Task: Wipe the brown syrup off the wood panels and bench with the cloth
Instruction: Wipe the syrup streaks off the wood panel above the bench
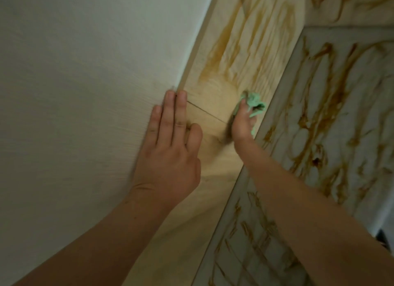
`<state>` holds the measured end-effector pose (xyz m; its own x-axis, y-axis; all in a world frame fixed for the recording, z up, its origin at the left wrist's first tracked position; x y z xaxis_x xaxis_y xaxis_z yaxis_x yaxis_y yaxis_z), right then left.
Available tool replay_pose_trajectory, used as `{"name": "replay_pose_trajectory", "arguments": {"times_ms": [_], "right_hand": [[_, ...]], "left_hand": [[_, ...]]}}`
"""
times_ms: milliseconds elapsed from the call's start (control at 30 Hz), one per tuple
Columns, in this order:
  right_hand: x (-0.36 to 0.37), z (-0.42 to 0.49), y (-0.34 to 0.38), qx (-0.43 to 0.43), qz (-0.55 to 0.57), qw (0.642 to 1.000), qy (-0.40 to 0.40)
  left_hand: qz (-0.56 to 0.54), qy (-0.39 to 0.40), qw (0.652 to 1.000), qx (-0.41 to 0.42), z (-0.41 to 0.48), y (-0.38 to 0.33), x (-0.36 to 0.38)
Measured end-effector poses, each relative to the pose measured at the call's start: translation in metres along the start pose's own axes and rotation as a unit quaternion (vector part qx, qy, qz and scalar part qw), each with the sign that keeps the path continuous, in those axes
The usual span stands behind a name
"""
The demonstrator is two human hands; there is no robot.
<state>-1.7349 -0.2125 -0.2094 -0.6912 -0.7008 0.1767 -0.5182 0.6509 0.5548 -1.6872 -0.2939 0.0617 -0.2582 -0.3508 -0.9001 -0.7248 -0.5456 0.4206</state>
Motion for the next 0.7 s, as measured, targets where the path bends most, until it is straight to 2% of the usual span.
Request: {"name": "replay_pose_trajectory", "arguments": {"times_ms": [67,133,167,233,267,333,433,467,533,600,633,700], "right_hand": [[0.013,-0.054,0.047,-0.131,-0.068,0.988,0.033],[0.025,-0.099,0.082,-0.273,-0.119,0.952,0.068],[0.027,-0.112,0.095,-0.321,-0.131,0.935,0.077],[0.021,-0.119,0.116,-0.358,-0.145,0.919,0.079],[0.016,-0.11,0.122,-0.351,-0.161,0.919,0.078],[0.003,-0.069,0.121,-0.282,-0.2,0.936,0.071],[-0.019,-0.002,0.082,-0.074,-0.137,0.987,0.048],[-0.02,0.007,0.063,-0.017,-0.121,0.991,0.045],[-0.016,0.0,0.031,0.043,-0.12,0.991,0.05],[-0.01,-0.031,0.017,0.031,-0.167,0.983,0.064],[-0.006,-0.048,0.02,-0.008,-0.185,0.98,0.08],[0.009,-0.089,0.052,-0.166,-0.219,0.953,0.128]], "left_hand": [[-0.01,-0.003,1.0,0.001,0.0,0.0,-0.003],[-0.023,-0.009,1.0,0.0,0.001,0.0,-0.007],[-0.031,-0.012,0.999,-0.002,0.0,-0.001,-0.009],[-0.039,-0.015,0.999,-0.001,0.0,-0.001,-0.011],[-0.043,-0.014,0.999,-0.001,-0.001,-0.001,-0.011],[-0.047,-0.012,0.999,0.0,-0.002,-0.001,-0.011],[-0.046,-0.012,0.999,0.005,-0.002,-0.001,-0.01],[-0.043,-0.011,0.999,0.005,-0.002,-0.001,-0.009],[-0.039,-0.01,0.999,0.004,-0.002,-0.001,-0.007],[-0.043,-0.012,0.999,0.0,-0.002,0.0,-0.007],[-0.046,-0.014,0.999,0.0,-0.002,0.0,-0.007],[-0.053,-0.017,0.998,-0.003,-0.003,0.001,-0.009]]}}
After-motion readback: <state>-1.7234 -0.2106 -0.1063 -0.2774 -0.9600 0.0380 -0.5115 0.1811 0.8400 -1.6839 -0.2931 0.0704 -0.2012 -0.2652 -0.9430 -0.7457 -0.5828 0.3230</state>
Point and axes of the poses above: each hand's wrist, its own z-axis towards the middle knuckle, its own x-axis out of the palm, y = z × x, the point moved 8 cm from there along z, towards the middle knuckle, and after that the axes turned 6 degrees about -z, right-handed, at the moved point
